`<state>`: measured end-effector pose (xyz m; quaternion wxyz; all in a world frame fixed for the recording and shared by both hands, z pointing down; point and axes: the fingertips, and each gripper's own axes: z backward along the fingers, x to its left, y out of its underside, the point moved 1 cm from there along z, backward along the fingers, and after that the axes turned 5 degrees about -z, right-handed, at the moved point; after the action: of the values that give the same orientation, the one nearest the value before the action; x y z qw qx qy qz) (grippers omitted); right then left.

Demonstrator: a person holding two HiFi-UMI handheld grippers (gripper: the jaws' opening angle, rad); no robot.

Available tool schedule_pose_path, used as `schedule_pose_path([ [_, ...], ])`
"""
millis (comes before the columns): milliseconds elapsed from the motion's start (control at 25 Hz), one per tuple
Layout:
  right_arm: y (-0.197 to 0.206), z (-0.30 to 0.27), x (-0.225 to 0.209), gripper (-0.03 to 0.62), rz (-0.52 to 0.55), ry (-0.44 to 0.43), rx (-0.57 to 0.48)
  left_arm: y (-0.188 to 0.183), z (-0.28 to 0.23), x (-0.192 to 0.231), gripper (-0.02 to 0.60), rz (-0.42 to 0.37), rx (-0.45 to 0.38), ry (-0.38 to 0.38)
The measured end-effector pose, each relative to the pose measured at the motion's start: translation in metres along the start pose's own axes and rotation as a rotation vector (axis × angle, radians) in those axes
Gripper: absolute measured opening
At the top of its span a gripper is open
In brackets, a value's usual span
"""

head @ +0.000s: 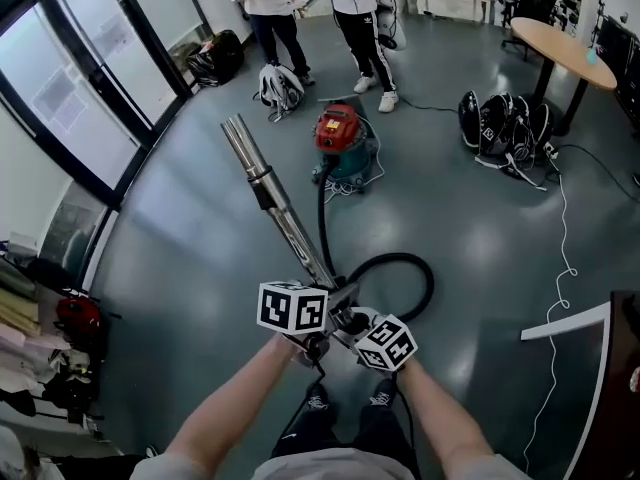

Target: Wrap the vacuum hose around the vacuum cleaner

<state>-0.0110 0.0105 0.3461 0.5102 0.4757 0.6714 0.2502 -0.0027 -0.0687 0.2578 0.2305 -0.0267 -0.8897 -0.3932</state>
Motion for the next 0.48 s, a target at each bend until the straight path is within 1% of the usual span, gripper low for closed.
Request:
schedule_pose_path([
  [80,-0.003,-0.001,0.001,0.101,0.056,-0.003,0.021,-0.004,0.004,0.003,0.141,-0.01,-0.03,-0.011],
  [320,-0.008,0.001,-0.001,0.097,0.11,-0.033,0.075,-0.013,0.01,0.007,0.143,-0.094,-0.089,-0.045],
  [400,-0.012,0.003,-0.001,0.097,0.13,-0.035,0.092,-0.017,0.014,0.007,0.161,-0.142,-0.103,-0.064],
  [480,-0.018,0.004,-0.002,0.097,0.147,-0.034,0.101,-0.02,0.02,0.007,0.206,-0.197,-0.11,-0.078],
])
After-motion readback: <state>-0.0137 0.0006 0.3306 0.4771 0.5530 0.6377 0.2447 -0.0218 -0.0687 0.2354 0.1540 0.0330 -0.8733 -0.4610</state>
